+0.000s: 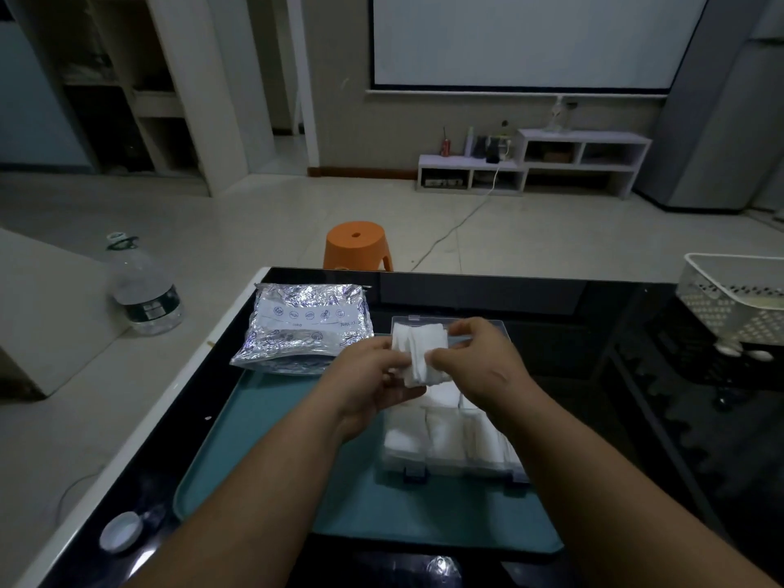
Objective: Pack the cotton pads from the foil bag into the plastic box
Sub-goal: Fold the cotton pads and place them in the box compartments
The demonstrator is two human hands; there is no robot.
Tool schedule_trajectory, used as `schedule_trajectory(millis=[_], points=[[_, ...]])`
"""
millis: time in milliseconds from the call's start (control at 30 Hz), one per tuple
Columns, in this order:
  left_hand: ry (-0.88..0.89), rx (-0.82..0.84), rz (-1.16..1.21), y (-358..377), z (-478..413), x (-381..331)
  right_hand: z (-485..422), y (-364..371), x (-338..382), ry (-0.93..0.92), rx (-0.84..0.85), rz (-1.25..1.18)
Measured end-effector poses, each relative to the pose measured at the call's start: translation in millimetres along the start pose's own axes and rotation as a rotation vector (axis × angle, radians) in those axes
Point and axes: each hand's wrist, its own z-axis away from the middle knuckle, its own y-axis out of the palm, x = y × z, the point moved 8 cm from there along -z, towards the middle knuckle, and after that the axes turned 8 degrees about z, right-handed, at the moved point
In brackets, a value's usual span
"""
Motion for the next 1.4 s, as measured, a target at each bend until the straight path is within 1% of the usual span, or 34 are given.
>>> schedule_trajectory(millis=[67,133,233,333,433,533,600,667,800,933,967,1100,1167,1300,1400], points=[[-0.023,-0.010,0.042,-0.7,-0.9,1.6,-2.3,-0.9,-4.3,0.032,0.000,-0.035],[-0.021,-0.024,0.004,-2.1,-2.3,3.1,-2.8,-1.2,-5.1,0.047,0.019,-0.079],[0.007,-0.053,-0.098,-4.7,-4.6,3.6,-2.1,1.4,-1.2,0.026,0.075,-0.129],[0.043,-0.061,-0.103,-4.2,-6.3,1.2,-0.8,4.5,2.7,-0.015,0.117,-0.123],[0.070,-0.057,-0.087,-2.4,-5.2,-0.5,-2.4,2.9,2.4,-0.023,0.111,-0.119],[0.072,-0.083,-0.097,-4.1,-5.8,0.3,-5.9,-6.0,0.7,-0.011,0.052,-0.193],[0.072,-0.083,-0.110,-3.6,-5.8,0.6,-6.4,-7.9,1.8,-0.007,0.065,-0.273],[0.067,-0.060,-0.113,-0.8,-4.8,0.4,-6.3,-5.0,0.8,0.005,0.098,-0.304],[0.052,0.012,-0.086,9.2,-0.1,-1.3,-5.4,-2.5,-3.3,0.022,0.054,-0.230],[-0.013,0.027,0.116,11.0,0.3,-0.2,-6.3,-9.6,-0.2,-0.031,-0.030,-0.110],[-0.009,0.029,0.118,10.9,-0.2,-0.8,-6.9,-9.8,0.9,-0.044,-0.029,-0.103],[0.044,0.001,-0.022,8.9,-2.6,-2.3,-8.6,-9.7,-0.1,-0.065,-0.002,-0.081],[0.058,-0.010,-0.049,7.8,-4.0,-2.5,-8.2,-10.6,0.0,-0.076,-0.002,-0.061],[0.105,-0.039,-0.122,4.5,-3.6,-5.3,-4.9,-8.2,0.8,-0.065,0.031,-0.117],[0.106,-0.035,-0.118,1.3,-3.2,-5.1,-2.9,-4.7,2.0,-0.060,0.070,-0.115]])
